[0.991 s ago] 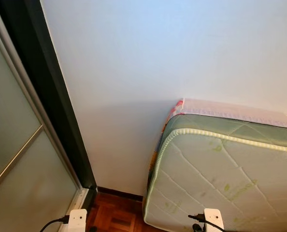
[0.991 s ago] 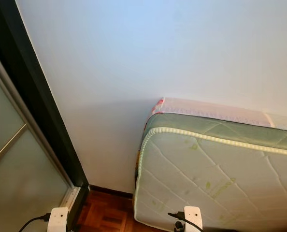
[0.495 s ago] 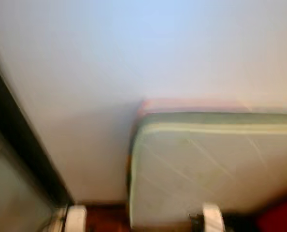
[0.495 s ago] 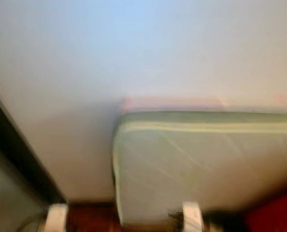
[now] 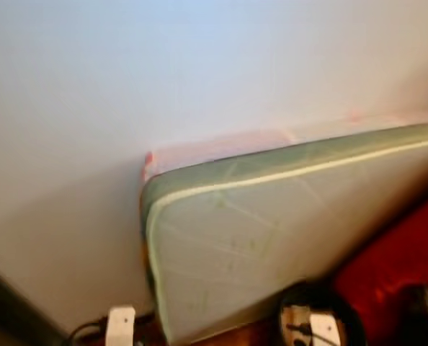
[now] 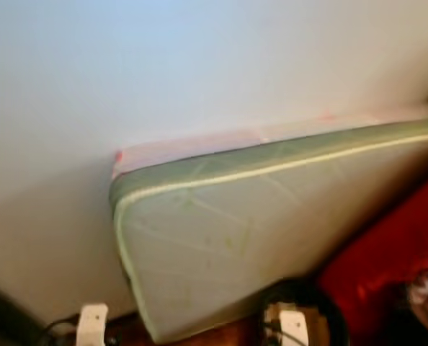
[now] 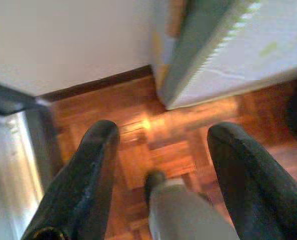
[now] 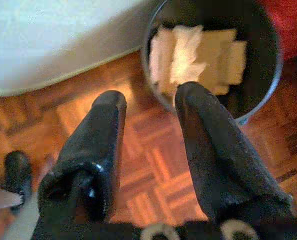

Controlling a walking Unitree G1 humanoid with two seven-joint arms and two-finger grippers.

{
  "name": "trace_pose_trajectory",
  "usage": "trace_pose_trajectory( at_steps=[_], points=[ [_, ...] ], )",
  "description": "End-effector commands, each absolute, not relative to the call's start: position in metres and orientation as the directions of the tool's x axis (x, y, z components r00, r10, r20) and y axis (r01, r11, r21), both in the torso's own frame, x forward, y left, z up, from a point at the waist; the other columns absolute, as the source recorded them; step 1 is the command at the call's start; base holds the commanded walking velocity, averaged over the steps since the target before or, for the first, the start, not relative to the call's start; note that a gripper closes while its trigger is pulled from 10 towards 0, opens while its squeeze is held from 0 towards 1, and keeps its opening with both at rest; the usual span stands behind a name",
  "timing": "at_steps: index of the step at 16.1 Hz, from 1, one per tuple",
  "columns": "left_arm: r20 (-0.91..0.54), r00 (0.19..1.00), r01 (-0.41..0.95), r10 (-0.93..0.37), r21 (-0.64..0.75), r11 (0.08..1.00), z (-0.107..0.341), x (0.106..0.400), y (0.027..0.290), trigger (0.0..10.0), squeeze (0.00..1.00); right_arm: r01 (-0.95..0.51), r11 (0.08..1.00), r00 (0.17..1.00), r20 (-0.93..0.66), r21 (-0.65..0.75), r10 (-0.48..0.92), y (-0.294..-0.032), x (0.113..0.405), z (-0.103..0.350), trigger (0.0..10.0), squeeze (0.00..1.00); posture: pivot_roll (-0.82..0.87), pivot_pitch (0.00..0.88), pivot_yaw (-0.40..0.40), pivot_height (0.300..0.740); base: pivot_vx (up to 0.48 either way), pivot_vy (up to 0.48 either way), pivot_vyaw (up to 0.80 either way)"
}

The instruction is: Clean up the room

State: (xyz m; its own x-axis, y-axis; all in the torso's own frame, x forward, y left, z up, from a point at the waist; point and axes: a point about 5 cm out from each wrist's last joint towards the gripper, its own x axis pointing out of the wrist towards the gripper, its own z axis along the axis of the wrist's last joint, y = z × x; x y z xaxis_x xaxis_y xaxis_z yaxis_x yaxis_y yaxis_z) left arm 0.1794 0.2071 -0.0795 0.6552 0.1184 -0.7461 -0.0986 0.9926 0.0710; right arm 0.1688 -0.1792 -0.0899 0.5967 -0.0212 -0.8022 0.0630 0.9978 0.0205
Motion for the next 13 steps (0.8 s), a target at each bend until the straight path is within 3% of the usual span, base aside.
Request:
trace_pose_trajectory(
  at_steps=[1,12,13],
  points=[
    [-0.795,0.566,-0.154,0.217,0.157,0.976,-0.0732,0.1885,0.2342,10.0,0.0,0.128,0.983,0.581,-0.813,0.129,0.031,-0.1835,0.2103,-0.0716,10.0,0.0,0.11,0.0,-0.112,0.74,0.0,0.0,-0.74],
    [-0.788,0.578,-0.16,0.211,0.144,0.977,-0.0724,0.1889,0.2352,10.0,0.0,0.121,0.984,0.581,-0.813,0.131,0.037,-0.182,0.2105,-0.0717,10.0,0.0,0.11,0.0,-0.105,0.74,0.0,0.0,-0.74],
    [-0.787,0.579,-0.161,0.211,0.143,0.977,-0.0724,0.1889,0.2353,10.0,0.0,0.108,0.987,0.584,-0.811,0.118,0.033,-0.1825,0.2111,-0.0712,10.0,0.0,0.11,0.0,-0.103,0.74,0.0,0.0,0.0]
  ],
)
